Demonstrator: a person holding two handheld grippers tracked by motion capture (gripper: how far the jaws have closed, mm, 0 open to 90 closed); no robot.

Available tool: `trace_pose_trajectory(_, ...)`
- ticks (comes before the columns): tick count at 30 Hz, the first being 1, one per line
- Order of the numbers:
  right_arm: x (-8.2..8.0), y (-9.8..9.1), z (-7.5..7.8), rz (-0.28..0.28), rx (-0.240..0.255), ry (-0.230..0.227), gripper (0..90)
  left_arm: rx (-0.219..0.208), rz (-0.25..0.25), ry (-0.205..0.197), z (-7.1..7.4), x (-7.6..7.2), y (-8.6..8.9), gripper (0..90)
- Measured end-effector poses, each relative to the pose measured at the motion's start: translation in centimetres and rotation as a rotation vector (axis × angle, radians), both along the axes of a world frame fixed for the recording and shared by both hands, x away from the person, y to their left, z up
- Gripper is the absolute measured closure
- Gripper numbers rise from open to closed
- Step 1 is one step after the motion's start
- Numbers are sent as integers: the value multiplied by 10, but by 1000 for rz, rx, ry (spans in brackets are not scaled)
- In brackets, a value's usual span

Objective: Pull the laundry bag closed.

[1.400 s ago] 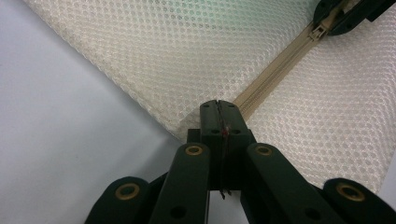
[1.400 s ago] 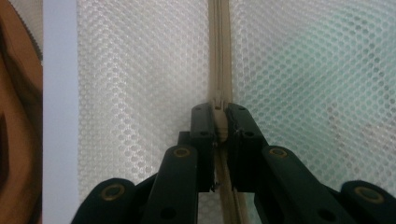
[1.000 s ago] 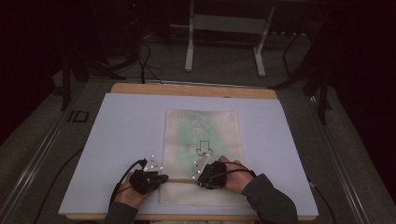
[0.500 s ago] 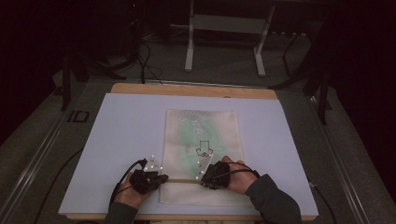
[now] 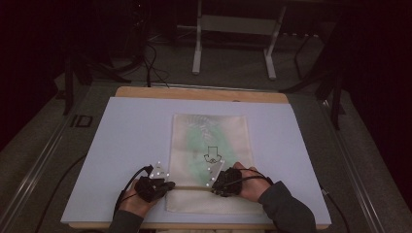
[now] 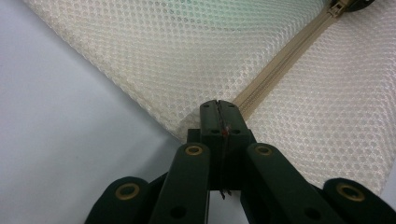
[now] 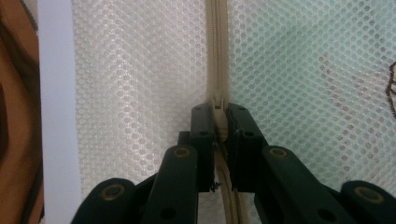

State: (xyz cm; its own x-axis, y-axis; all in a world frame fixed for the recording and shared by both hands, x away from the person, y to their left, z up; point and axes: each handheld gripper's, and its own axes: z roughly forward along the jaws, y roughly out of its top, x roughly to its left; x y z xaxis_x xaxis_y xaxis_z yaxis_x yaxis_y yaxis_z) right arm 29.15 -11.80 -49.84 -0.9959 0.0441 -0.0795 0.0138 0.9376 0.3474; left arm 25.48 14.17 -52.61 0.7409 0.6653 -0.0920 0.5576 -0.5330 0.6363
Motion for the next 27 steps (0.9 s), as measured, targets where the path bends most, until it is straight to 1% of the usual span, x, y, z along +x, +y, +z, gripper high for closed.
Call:
trace_pose_trajectory(3, 0, -2, 0, 4, -6, -1, 825, 3, -1, -1, 0, 0, 0, 895)
trace_pose_trajectory(6, 0, -7, 0, -3, -9, 1, 825, 3, 0, -1, 0, 0, 0, 895)
trace_pose_trajectory(9, 0, -10, 1, -8, -1, 5, 825, 3, -1, -1, 0, 0, 0, 895)
trace_pose_trajectory(15, 0, -12, 1, -8, -2, 7, 825, 3, 0, -2, 0, 0, 0, 895)
trace_pose_trajectory(19, 0, -15, 1, -9, -12, 5, 825, 3, 0, -1, 0, 0, 0, 895)
trace_pose_trajectory(27, 1, -24, 1, -29, -12, 7, 825, 3, 0, -1, 0, 0, 0, 895)
